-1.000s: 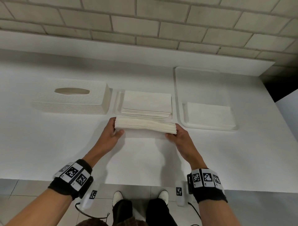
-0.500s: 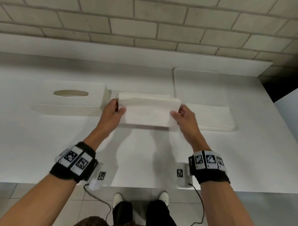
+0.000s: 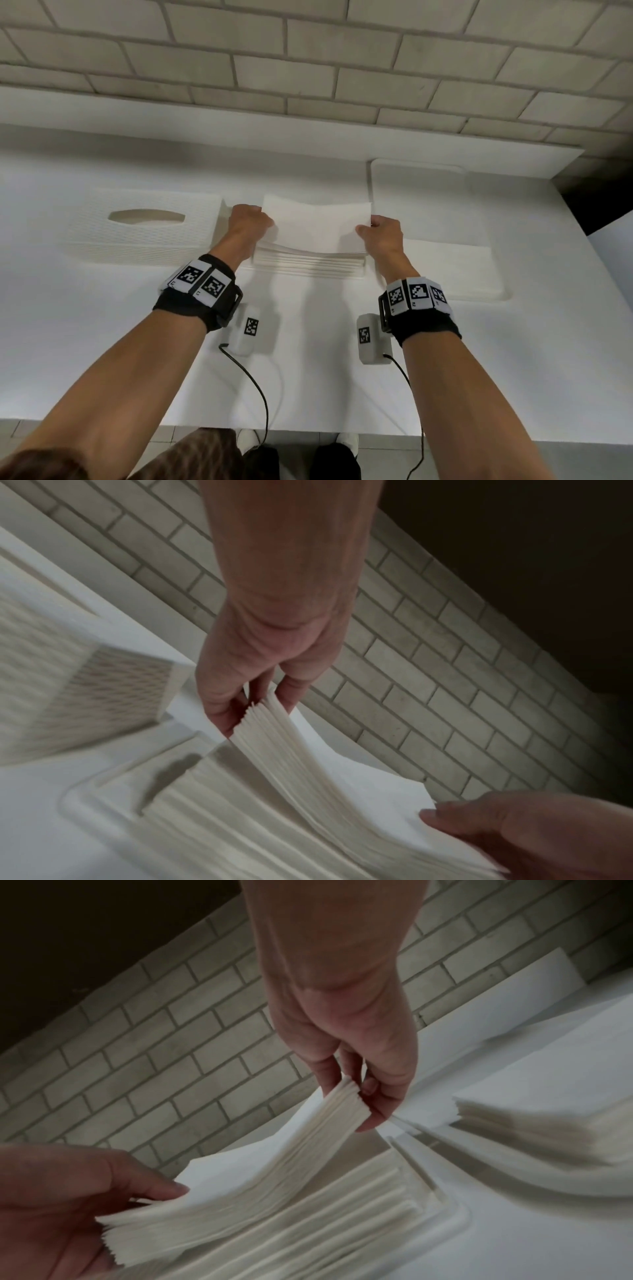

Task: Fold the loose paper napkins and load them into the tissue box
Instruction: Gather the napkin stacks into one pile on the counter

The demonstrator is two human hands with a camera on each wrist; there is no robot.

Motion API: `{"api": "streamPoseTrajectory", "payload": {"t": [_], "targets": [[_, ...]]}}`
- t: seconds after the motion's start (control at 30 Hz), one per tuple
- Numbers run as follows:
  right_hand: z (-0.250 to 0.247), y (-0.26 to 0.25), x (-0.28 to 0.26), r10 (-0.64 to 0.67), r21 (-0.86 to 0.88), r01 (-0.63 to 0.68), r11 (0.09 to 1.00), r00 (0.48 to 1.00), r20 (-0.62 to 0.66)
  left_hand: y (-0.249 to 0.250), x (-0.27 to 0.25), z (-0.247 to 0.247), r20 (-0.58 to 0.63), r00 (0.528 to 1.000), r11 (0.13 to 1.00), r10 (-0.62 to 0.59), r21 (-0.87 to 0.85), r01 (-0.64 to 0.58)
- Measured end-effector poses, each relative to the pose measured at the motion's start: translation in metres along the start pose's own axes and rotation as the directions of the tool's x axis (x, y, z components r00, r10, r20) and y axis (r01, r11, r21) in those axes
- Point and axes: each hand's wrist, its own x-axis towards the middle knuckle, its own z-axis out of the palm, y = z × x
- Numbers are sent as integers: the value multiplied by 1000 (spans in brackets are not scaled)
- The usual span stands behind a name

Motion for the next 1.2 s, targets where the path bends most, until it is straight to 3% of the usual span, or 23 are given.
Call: {"api": "streamPoseTrajectory", "payload": {"t": [0.47,0.57,0.63,0.7,0.8,0.9,1.0,1.1,1.2], "targets": [[30,33,27,30,-225,-28,974,1000,7,-23,14,5,9,998,959,64,277,-64],[26,28,23,-29,-229,27,973,1000,-6,-18,7,6,-37,998,939,55,342,-39],[7,20,17,-79,-196,65,979,995,-63,-6,-2,8,-109,983,890,145,449,-81],[-24,14,9,-97,-116,79,990,983,-154,13,-18,19,-129,946,899,297,371,-231],[-77,17,7,-91,-18,89,996,949,-302,43,-59,62,-32,915,916,402,7,-402],[-132,44,21,-56,-64,33,997,910,-411,56,-101,124,261,924,957,278,-154,-245],[-180,84,34,14,-176,-103,979,893,-450,49,-113,183,407,910,997,74,-47,-60],[-206,111,42,90,-264,-197,944,925,-369,33,-102,215,315,948,992,-42,128,1],[-210,123,49,82,-330,-186,925,949,-305,25,-99,223,239,968,976,-73,216,21]]}}
